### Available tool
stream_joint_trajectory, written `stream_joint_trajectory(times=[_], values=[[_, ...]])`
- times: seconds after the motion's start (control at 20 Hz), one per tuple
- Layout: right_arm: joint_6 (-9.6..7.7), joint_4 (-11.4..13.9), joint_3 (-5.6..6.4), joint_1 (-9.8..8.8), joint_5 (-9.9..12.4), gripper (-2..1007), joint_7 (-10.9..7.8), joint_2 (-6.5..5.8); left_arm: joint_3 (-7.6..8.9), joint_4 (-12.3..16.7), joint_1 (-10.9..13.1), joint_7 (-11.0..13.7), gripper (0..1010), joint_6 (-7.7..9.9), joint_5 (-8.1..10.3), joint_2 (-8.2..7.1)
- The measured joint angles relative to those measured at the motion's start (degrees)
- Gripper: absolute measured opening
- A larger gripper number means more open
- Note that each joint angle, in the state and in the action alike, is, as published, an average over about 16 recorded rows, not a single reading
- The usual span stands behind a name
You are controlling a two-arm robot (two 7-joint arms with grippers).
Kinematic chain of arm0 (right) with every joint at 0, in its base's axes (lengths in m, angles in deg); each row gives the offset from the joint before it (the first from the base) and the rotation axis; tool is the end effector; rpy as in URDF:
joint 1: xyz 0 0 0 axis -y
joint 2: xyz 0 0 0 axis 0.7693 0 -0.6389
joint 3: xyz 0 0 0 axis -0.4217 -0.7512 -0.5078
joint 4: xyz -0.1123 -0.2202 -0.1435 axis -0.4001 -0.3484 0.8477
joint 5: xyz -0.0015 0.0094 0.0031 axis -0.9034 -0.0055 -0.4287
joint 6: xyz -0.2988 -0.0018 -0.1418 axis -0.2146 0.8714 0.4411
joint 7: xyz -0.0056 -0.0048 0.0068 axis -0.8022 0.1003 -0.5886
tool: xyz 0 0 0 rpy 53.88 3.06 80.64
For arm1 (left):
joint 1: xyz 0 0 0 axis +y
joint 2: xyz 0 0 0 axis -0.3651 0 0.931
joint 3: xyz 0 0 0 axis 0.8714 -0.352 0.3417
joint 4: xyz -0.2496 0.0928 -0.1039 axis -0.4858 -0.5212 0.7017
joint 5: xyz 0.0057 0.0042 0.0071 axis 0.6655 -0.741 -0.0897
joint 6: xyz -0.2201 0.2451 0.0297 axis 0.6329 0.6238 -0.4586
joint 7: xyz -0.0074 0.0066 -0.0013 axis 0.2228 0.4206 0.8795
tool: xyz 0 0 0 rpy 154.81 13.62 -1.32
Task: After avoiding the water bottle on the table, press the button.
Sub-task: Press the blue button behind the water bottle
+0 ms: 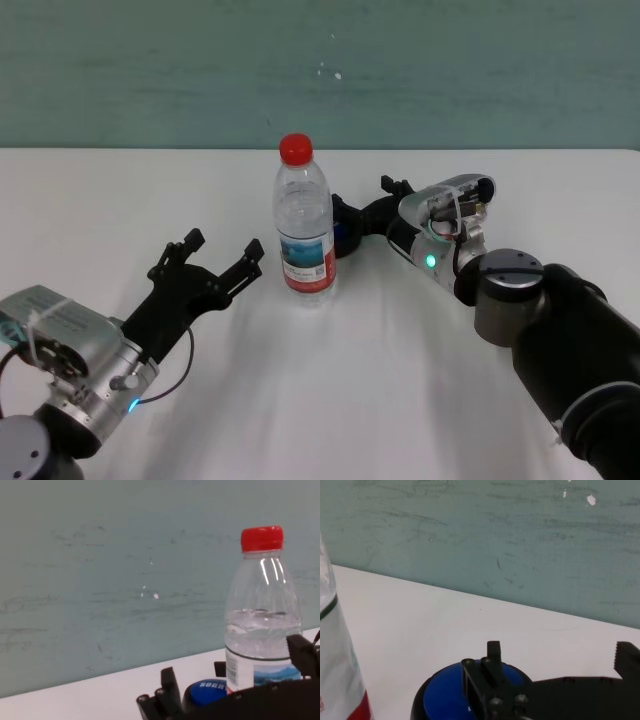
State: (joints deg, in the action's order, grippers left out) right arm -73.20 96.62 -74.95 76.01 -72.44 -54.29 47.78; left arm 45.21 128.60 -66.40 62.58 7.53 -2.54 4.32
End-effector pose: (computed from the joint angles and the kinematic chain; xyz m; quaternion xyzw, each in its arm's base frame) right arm 0.5035 0.0603 -0.2995 -0.0539 0.0316 -0.5081 0.8590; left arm 0.3332 0.0145 -0.2989 -0.0179 -0.0296 0.5068 0.8614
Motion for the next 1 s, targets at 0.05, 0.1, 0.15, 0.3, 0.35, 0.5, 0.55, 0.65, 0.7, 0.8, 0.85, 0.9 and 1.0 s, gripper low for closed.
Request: stream_joint_trajectory(times=[0.05,0.1,0.15,0.3,0.35,0.5,0.55,0.65,0.7,0.8,0.85,0.9,1.0], values=[[-0.03,0.05,0.01,-0.05,0.00,1004,-0.03,-0.02,0.00,0.00,0.00,0.00,1010,0.00,0.00,0.00],[-0.06,0.11,0.03,-0.11,-0.01,1004,-0.05,-0.05,0.00,0.00,0.00,0.00,1010,0.00,0.00,0.00],[-0.10,0.18,0.04,-0.16,-0.01,1004,-0.07,-0.08,0.00,0.00,0.00,0.00,1010,0.00,0.00,0.00],[-0.21,0.35,0.06,-0.33,-0.02,1004,-0.14,-0.18,0.00,0.00,0.00,0.00,1010,0.00,0.00,0.00],[-0.27,0.42,0.06,-0.39,-0.03,1004,-0.15,-0.22,0.00,0.00,0.00,0.00,1010,0.00,0.00,0.00],[-0.44,0.62,0.03,-0.56,-0.06,1004,-0.21,-0.33,0.00,0.00,0.00,0.00,1010,0.00,0.00,0.00],[-0.51,0.68,0.02,-0.60,-0.08,1004,-0.23,-0.37,0.00,0.00,0.00,0.00,1010,0.00,0.00,0.00],[-0.69,0.81,-0.02,-0.66,-0.11,1004,-0.28,-0.45,0.00,0.00,0.00,0.00,1010,0.00,0.00,0.00],[-0.81,0.87,-0.04,-0.69,-0.12,1004,-0.31,-0.48,0.00,0.00,0.00,0.00,1010,0.00,0.00,0.00],[-1.13,0.96,-0.08,-0.71,-0.11,1004,-0.40,-0.54,0.00,0.00,0.00,0.00,1010,0.00,0.00,0.00],[-1.31,0.97,-0.10,-0.70,-0.09,1004,-0.46,-0.56,0.00,0.00,0.00,0.00,1010,0.00,0.00,0.00],[-1.50,0.97,-0.13,-0.69,-0.07,1004,-0.52,-0.59,0.00,0.00,0.00,0.00,1010,0.00,0.00,0.00],[-1.88,0.95,-0.17,-0.64,0.01,1004,-0.65,-0.61,0.00,0.00,0.00,0.00,1010,0.00,0.00,0.00]])
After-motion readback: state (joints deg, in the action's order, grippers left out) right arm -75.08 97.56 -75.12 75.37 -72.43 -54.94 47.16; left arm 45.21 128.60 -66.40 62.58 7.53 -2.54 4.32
